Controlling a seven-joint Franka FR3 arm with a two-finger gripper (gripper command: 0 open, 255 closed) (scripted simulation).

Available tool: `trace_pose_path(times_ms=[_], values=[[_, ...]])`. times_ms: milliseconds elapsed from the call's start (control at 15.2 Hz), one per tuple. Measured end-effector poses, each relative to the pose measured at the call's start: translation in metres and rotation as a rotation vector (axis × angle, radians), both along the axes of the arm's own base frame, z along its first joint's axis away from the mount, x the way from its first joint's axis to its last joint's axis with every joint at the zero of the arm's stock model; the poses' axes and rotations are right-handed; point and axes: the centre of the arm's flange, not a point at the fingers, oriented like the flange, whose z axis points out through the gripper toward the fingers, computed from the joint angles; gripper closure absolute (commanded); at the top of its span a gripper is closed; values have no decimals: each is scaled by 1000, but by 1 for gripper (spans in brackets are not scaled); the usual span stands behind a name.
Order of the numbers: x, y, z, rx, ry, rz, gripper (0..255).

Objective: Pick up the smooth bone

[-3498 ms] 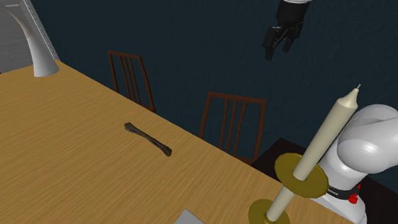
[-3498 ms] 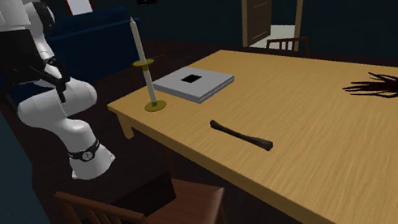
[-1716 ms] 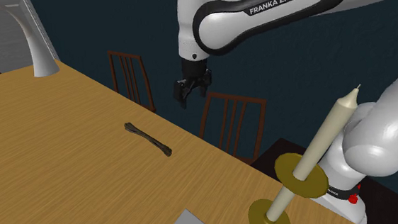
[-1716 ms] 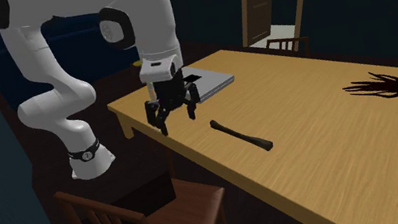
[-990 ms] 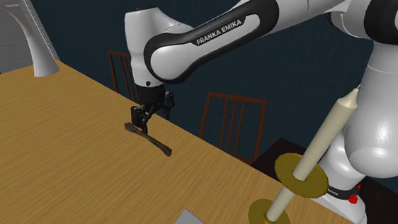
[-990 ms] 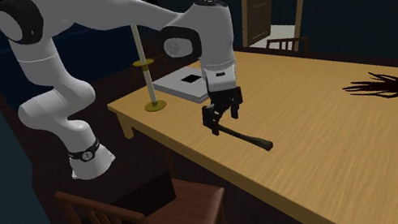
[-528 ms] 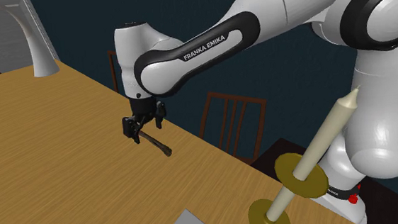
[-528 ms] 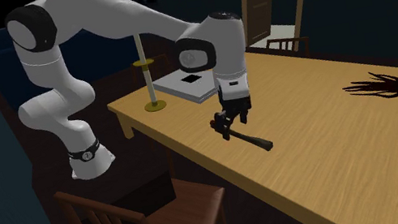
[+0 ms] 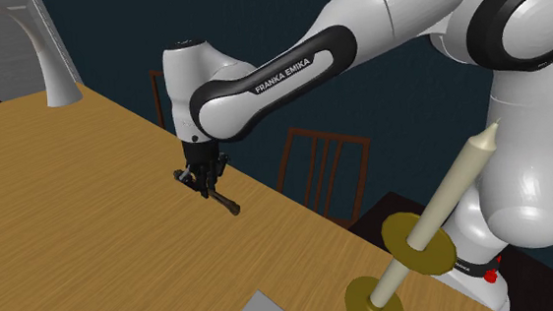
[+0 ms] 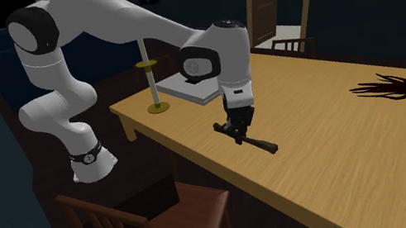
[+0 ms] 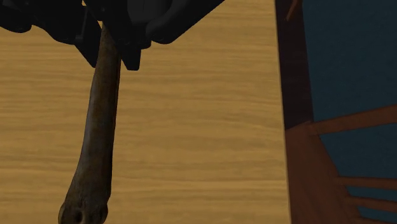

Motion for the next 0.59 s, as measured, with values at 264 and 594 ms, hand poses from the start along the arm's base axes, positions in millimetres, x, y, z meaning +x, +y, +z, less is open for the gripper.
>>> trace_pose_path(times_ms=[264,594], values=[[-1,0,0,4,-5,-1,255],[-3,3,8,1,5,5,255]])
